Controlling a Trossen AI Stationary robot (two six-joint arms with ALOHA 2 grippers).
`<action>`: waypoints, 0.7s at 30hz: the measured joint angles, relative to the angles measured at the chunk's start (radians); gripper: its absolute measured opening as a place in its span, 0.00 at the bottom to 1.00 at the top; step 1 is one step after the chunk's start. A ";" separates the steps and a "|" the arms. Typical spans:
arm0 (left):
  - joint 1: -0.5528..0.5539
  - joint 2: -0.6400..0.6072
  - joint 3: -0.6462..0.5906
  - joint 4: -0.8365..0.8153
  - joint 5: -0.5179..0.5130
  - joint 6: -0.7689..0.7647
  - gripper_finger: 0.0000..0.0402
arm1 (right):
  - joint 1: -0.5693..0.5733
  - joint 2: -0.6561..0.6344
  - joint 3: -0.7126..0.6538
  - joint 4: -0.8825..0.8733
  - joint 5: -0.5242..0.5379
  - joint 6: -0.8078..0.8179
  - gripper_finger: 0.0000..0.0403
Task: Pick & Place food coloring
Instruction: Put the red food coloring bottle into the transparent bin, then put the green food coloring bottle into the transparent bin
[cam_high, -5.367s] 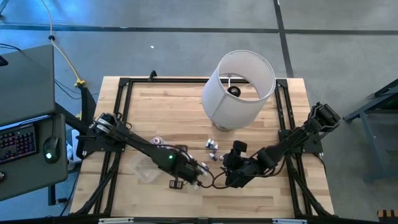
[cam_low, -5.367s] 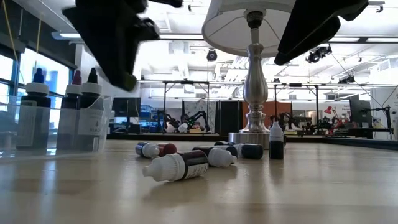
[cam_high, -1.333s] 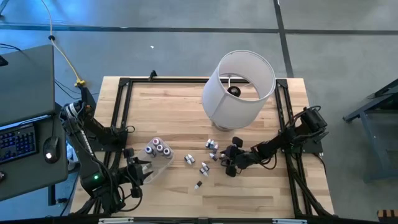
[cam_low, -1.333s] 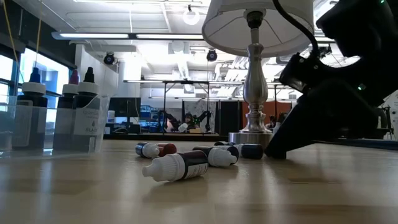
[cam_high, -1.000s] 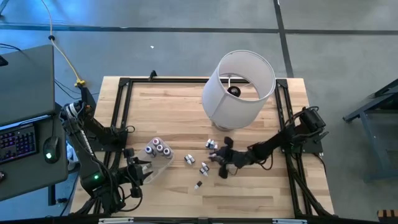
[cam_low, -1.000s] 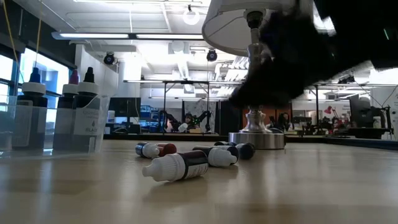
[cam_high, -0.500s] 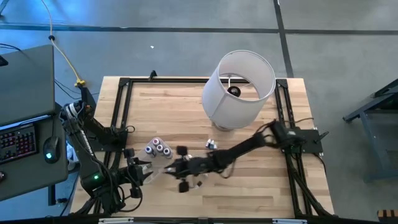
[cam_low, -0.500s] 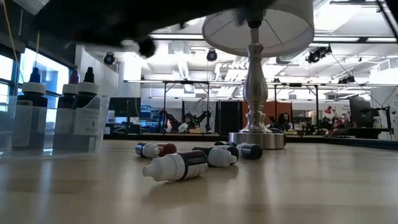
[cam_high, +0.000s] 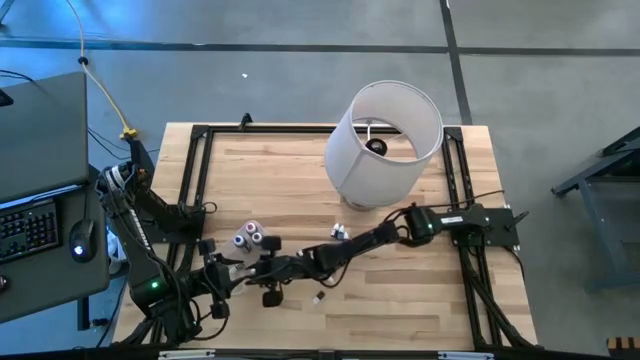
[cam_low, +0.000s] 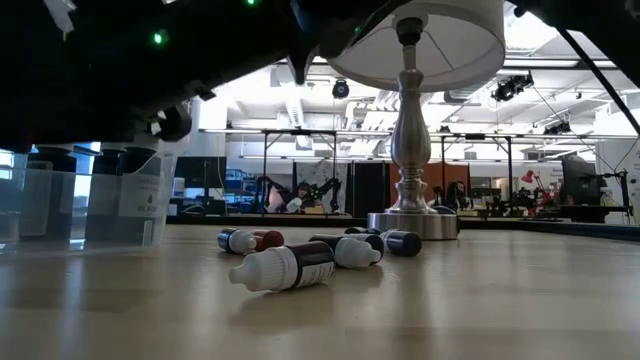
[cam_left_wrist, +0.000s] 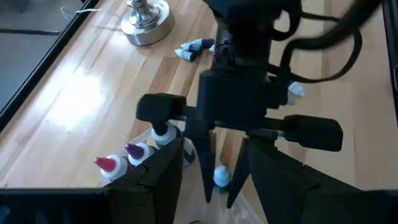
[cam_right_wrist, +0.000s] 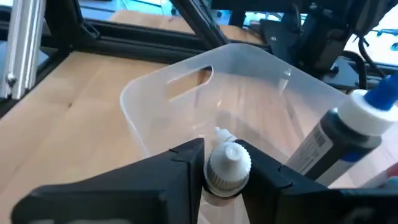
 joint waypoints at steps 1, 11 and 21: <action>0.000 0.000 0.000 0.000 -0.001 -0.001 0.44 | -0.001 -0.001 0.001 0.000 -0.002 -0.001 0.22; 0.000 0.000 0.000 0.121 -0.002 0.010 0.44 | -0.012 -0.002 0.002 -0.021 0.035 -0.025 0.39; 0.023 0.002 0.001 0.171 0.011 0.019 0.44 | 0.031 -0.177 0.001 -0.336 -0.012 0.017 0.40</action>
